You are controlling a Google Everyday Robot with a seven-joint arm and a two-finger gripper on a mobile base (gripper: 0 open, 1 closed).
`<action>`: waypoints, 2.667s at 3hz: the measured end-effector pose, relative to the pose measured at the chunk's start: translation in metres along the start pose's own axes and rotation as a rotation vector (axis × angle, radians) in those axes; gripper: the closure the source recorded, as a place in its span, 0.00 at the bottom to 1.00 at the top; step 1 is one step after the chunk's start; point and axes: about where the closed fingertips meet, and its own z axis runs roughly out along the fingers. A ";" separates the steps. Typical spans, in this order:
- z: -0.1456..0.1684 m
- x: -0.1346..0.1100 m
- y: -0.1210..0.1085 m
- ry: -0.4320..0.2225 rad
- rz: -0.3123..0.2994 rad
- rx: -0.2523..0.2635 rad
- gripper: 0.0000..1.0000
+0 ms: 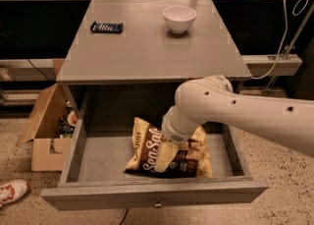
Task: Pick brown chip bag from top drawer and place on counter
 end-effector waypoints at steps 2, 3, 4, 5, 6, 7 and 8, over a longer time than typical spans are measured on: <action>0.018 0.003 -0.001 -0.052 -0.022 -0.008 0.42; 0.000 -0.007 -0.005 -0.135 -0.046 0.009 0.73; -0.041 -0.009 -0.009 -0.238 -0.071 0.059 0.96; -0.129 -0.003 -0.027 -0.317 -0.127 0.181 1.00; -0.189 0.002 -0.041 -0.337 -0.154 0.259 1.00; -0.189 0.002 -0.042 -0.337 -0.154 0.259 1.00; -0.224 -0.015 -0.065 -0.349 -0.205 0.319 1.00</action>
Offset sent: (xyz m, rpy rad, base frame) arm 0.0047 0.0086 -0.0278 0.0861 -0.0063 0.0583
